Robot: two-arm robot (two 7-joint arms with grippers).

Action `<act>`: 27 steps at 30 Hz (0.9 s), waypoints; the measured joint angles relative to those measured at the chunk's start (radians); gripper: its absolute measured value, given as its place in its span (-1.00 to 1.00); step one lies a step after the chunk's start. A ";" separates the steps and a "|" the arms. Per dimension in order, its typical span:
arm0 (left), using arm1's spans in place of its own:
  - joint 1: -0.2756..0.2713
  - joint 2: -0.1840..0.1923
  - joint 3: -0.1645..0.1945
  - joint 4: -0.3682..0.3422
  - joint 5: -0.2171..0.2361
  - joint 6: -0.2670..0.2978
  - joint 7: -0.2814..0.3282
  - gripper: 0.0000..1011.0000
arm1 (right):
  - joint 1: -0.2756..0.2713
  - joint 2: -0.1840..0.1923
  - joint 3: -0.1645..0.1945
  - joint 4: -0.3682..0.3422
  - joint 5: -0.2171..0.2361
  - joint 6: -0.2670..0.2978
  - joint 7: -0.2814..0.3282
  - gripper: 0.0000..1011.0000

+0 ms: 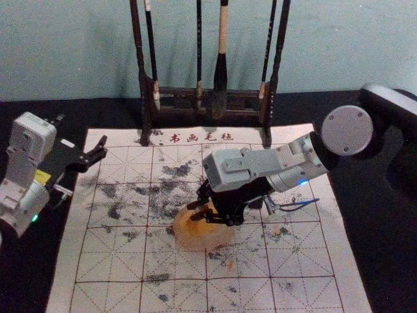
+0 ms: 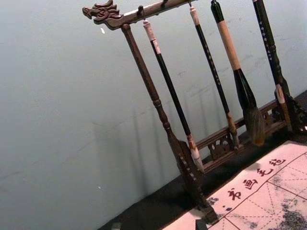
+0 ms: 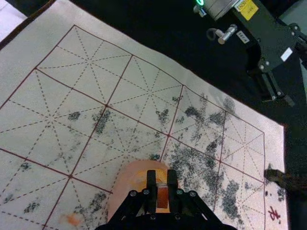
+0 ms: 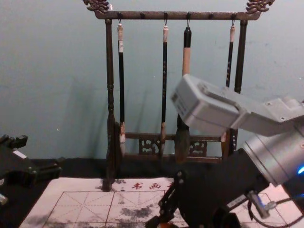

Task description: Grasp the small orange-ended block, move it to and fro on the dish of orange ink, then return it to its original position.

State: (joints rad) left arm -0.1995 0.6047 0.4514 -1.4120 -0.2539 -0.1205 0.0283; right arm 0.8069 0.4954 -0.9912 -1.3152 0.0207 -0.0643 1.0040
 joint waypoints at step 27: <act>0.000 0.000 0.000 0.000 0.000 0.000 0.000 0.98 | 0.013 -0.002 0.013 0.036 -0.016 0.011 -0.026 -0.73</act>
State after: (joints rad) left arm -0.1995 0.6047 0.4514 -1.4120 -0.2539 -0.1205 0.0283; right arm 0.8202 0.4935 -0.9779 -1.2790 0.0043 -0.0536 0.9784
